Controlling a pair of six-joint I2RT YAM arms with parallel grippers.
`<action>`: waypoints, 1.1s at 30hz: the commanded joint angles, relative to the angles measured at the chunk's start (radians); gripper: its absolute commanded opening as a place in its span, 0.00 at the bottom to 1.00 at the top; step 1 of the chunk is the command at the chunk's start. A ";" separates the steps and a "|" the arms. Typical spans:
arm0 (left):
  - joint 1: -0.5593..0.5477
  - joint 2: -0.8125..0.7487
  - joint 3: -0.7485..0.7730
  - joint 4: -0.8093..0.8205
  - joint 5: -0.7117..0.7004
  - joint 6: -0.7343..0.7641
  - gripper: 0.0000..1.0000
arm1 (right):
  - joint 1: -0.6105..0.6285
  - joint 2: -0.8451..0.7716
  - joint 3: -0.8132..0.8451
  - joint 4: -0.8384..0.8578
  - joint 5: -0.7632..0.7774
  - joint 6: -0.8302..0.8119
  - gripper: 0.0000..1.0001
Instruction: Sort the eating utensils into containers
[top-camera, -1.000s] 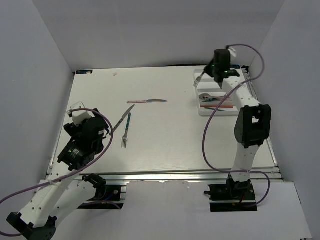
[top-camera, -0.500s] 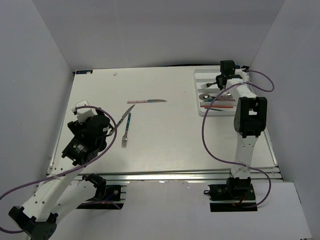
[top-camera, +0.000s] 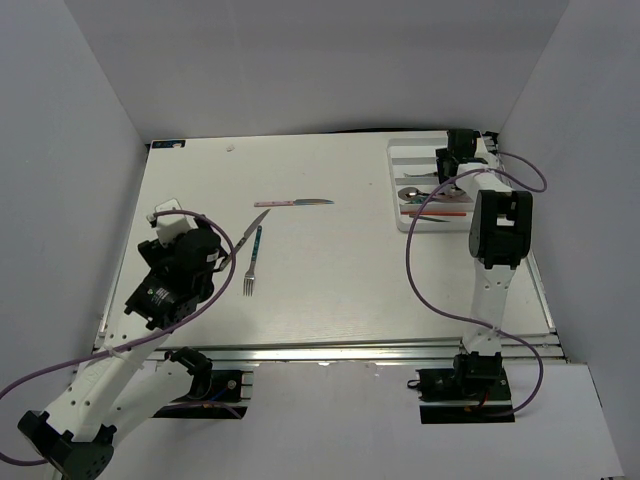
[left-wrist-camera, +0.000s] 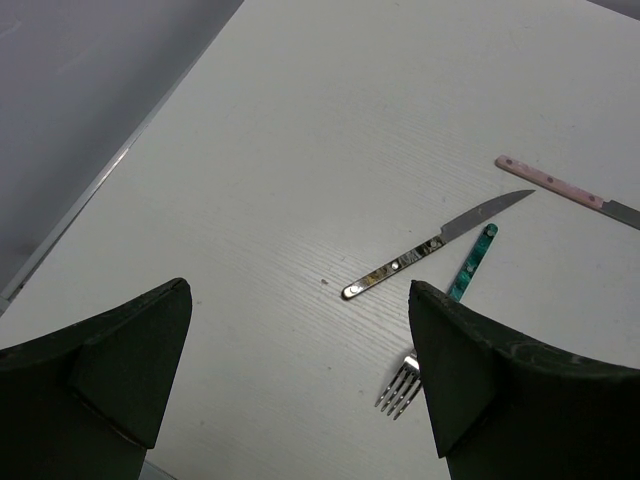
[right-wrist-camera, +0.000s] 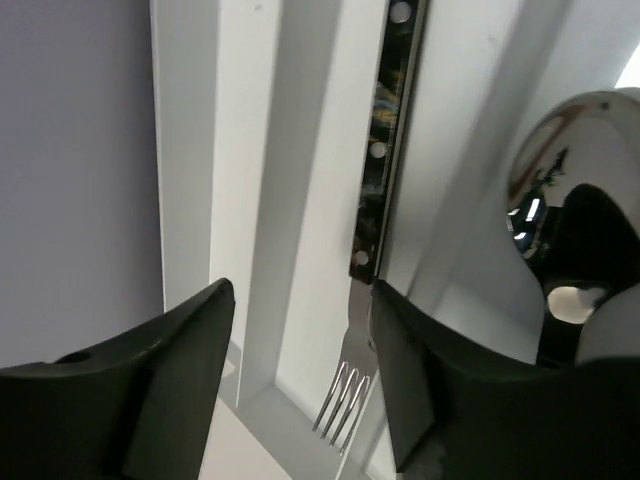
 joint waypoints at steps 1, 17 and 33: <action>0.000 0.005 0.010 0.021 0.013 0.014 0.98 | 0.004 -0.074 -0.027 0.089 0.003 -0.028 0.65; 0.002 0.209 0.027 0.089 0.213 0.060 0.98 | 0.272 -0.494 -0.156 -0.059 -0.036 -0.763 0.89; 0.193 0.946 0.235 0.219 0.625 0.074 0.93 | 0.307 -1.002 -0.759 0.022 -0.546 -0.904 0.86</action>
